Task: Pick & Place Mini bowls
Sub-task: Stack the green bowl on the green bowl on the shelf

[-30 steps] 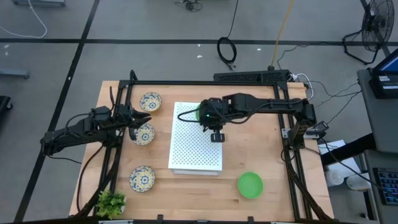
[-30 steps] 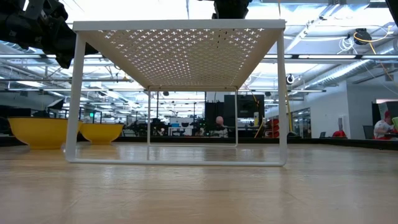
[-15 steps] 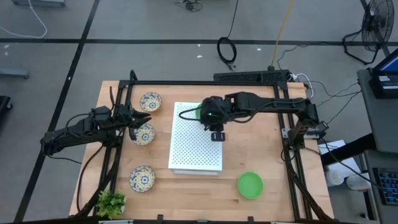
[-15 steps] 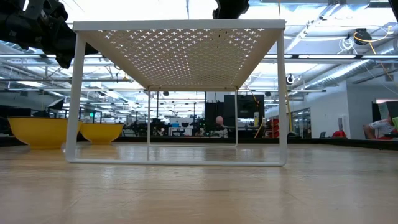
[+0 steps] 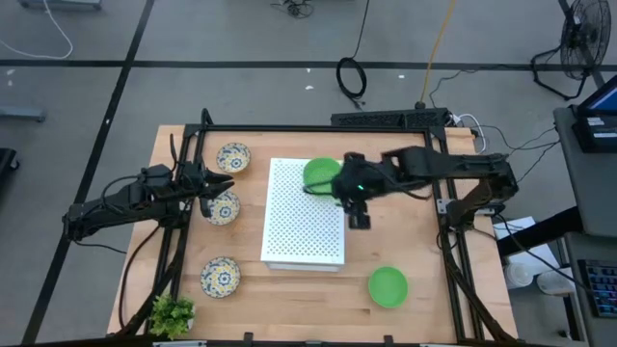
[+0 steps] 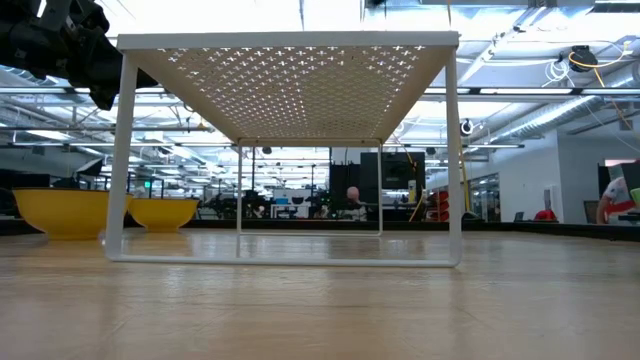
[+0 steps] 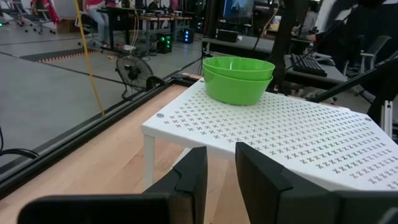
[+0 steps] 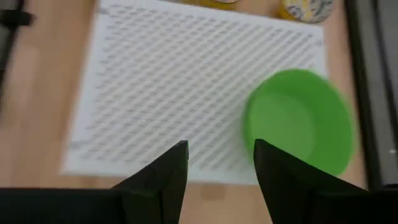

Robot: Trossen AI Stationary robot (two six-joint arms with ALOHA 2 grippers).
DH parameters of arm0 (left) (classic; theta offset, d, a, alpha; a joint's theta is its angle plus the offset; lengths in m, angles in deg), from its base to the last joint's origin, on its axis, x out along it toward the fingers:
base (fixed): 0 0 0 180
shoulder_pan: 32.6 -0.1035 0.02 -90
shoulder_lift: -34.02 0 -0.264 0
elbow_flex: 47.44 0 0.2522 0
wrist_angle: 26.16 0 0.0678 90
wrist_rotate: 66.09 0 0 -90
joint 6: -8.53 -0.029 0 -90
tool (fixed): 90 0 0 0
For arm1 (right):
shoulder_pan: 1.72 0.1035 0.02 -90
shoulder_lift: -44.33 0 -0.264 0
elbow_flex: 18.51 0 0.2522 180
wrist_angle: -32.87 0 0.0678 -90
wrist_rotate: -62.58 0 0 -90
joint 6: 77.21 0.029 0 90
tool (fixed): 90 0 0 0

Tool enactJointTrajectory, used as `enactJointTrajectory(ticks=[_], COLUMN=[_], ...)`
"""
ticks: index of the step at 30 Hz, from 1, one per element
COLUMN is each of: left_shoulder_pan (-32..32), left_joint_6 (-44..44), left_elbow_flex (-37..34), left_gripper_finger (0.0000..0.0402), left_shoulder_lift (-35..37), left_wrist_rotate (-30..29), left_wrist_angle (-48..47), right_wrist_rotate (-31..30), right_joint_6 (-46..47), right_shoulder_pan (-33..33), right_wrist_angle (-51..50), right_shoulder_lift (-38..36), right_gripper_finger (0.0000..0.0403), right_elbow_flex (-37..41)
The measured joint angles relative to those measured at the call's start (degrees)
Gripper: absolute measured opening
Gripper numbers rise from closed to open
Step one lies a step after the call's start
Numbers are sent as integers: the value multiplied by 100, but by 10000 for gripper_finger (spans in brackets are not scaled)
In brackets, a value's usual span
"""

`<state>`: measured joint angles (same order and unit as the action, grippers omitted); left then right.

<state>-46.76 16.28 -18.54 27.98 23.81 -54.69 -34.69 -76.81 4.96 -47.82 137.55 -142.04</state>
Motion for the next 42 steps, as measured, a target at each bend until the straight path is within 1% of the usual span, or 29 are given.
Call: enactJointTrajectory(ticks=[9,15,19,26,30,36,42], left_shoulder_pan=[-2,-1,0,-2,0,0,-2], left_joint_6=[0,2,2,1,2,1,1], left_elbow_flex=[0,1,0,0,0,0,0], left_gripper_finger=[88,88,88,88,88,88,88], left_shoulder_lift=[0,0,0,0,0,0,0], left_wrist_rotate=[-2,-2,-2,-2,-2,-2,-2], left_wrist_angle=[0,0,0,-1,2,1,0], right_wrist_rotate=[-12,-8,6,15,316,779,874], right_joint_6=[1552,2434,2894,3437,3608,3650,3518], right_shoulder_pan=[1318,2078,2412,2544,2542,2540,2542], right_wrist_angle=[-977,-1011,-967,-730,-372,384,959], right_shoulder_lift=[-124,-139,-171,-163,-158,-158,-161], right_gripper_finger=[169,169,169,169,169,169,169], right_elbow_flex=[33,933,1680,2903,3405,3883,4293])
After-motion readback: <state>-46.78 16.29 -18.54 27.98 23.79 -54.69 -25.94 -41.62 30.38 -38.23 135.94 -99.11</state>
